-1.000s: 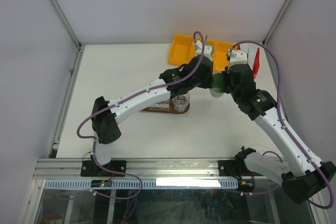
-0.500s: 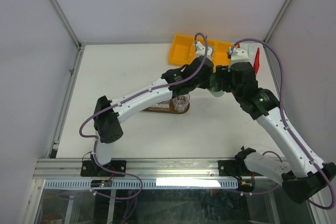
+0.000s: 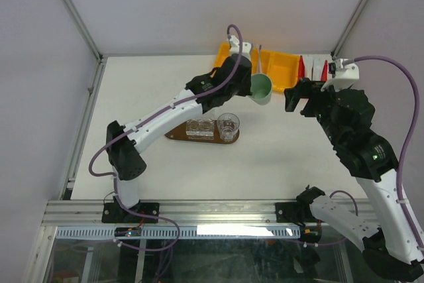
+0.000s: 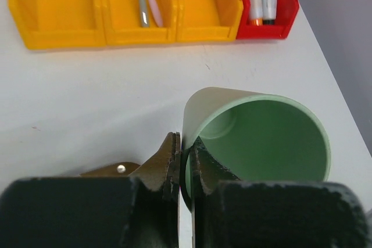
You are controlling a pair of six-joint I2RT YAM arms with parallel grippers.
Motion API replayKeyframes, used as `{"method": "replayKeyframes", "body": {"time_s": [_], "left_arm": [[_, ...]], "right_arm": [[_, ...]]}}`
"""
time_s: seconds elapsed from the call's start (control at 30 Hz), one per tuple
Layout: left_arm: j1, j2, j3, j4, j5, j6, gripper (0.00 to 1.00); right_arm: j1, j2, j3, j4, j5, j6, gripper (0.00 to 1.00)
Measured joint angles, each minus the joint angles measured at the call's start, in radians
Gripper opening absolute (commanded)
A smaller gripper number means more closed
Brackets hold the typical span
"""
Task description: Prepare toiletry sets of a toothbrush and toothpaste on the tray
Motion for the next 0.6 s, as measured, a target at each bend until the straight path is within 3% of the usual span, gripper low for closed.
{"method": "replayKeyframes", "body": {"time_s": [0.33,0.6], "left_arm": [[0.23,-0.201,-0.013,-0.05,0.037,0.083,0.0],[0.433,-0.49,-0.246,-0.14,0.054,0.139,0.0]], "right_arm": [[0.0,-0.03,-0.02,-0.006,0.002,0.018,0.96],[0.0,-0.024,-0.06,-0.01,0.041,-0.01,0.98]]}}
